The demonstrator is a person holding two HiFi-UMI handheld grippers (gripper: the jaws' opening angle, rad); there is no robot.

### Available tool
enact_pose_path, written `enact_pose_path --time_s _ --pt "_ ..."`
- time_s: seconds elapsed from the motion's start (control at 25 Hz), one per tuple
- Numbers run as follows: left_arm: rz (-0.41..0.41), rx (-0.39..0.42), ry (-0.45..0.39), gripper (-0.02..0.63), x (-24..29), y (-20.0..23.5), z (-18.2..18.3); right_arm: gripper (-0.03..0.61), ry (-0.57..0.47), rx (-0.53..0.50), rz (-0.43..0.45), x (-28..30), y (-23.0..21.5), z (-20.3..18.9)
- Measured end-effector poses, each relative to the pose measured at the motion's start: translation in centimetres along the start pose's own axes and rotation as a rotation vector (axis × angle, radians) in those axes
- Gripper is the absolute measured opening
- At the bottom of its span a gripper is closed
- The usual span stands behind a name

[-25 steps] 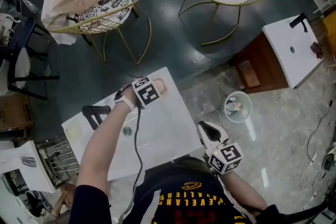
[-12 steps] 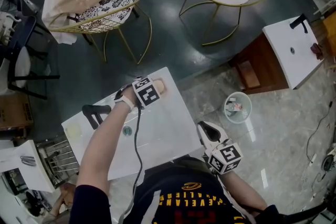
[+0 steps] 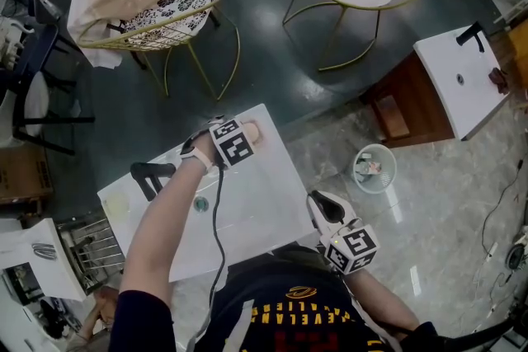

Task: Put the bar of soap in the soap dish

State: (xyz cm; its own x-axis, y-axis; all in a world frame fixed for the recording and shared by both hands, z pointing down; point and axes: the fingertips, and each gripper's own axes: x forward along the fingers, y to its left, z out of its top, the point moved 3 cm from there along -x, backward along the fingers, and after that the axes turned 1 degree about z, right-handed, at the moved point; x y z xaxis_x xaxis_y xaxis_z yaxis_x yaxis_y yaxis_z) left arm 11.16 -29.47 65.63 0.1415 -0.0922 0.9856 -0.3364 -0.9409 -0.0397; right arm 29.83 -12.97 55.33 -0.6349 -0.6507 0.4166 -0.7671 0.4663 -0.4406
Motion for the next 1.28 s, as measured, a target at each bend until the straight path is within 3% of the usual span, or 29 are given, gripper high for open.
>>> enact_pose_path --time_s 0.24,0.56,0.76,0.88,1.04,1.28 --pt "0.039 -0.016 -0.036 0.267 -1.2 0.2 0.1 0.046 -0.006 -0.003 0.010 -0.1 0.4 0.1" --pt "0.118 -0.065 -0.144 0.265 -4.8 -0.4 0.6 0.044 -0.011 -0.027 0.040 0.1 1.4 0.6" --pt "0.147 -0.154 -0.260 0.265 -7.7 -1.9 0.2 0.043 -0.015 -0.051 0.079 0.9 2.9 0.7" --pt "0.160 -0.196 -0.329 0.264 -10.0 -3.8 -0.3 0.043 -0.021 -0.064 0.104 1.2 4.1 0.9" --pt "0.184 -0.195 -0.370 0.262 -12.5 -7.0 -1.3 0.041 -0.035 -0.077 0.134 1.3 5.7 1.6" --pt "0.220 -0.329 -0.532 0.261 -17.0 -11.3 -2.4 0.037 -0.068 -0.087 0.174 1.3 8.1 2.7"
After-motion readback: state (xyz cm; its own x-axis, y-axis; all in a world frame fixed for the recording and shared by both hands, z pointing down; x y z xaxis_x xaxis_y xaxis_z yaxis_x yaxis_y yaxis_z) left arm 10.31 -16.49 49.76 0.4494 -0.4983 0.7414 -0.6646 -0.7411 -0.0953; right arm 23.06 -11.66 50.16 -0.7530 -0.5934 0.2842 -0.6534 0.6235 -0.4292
